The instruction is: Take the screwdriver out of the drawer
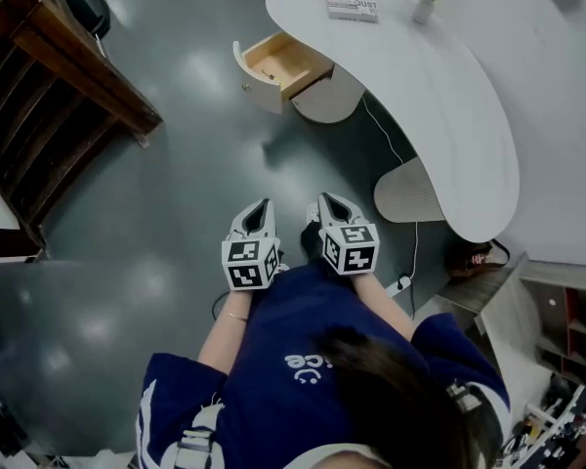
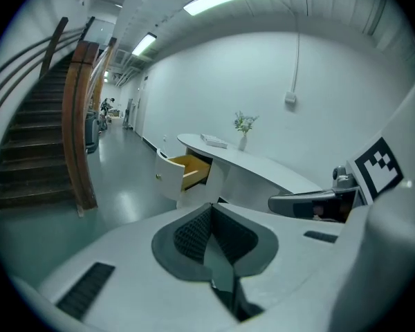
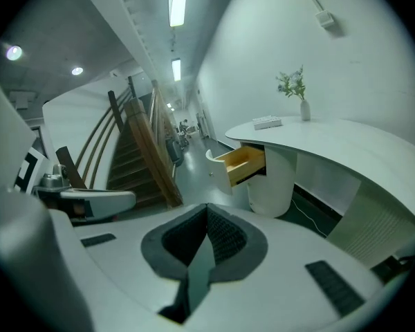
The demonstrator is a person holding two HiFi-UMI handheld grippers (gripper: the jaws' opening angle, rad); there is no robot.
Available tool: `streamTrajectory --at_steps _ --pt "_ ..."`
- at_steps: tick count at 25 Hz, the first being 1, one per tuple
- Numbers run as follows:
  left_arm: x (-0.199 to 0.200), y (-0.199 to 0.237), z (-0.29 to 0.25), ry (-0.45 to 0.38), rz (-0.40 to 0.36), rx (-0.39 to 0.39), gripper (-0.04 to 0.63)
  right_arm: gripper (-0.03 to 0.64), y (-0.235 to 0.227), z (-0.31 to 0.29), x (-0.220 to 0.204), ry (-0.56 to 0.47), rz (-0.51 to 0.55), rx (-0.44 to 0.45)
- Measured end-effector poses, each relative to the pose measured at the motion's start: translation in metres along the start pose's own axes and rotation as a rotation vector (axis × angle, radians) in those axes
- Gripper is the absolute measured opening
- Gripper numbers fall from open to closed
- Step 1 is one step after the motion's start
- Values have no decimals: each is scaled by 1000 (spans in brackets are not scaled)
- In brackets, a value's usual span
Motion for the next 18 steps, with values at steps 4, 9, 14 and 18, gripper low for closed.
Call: streamTrajectory --at_steps 4,9,14,18 --pt "38 3 -32 -2 9 24 5 8 -29 -28 44 3 9 24" --pt "82 4 -72 -16 78 37 5 8 -61 -57 89 29 56 49" --pt "109 0 -111 -11 97 58 5 8 -93 -81 123 38 90 67" --pt "130 -3 -135 -14 109 73 5 8 -111 -96 142 52 108 96"
Point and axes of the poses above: the fingertips, and each gripper's own axes: z backward along the fingers, y to its left, x out of its top, the point moved 4 cm from there along z, backward along the fingers, and after that the axes turned 13 degrees about y, right-handed, at the moved point
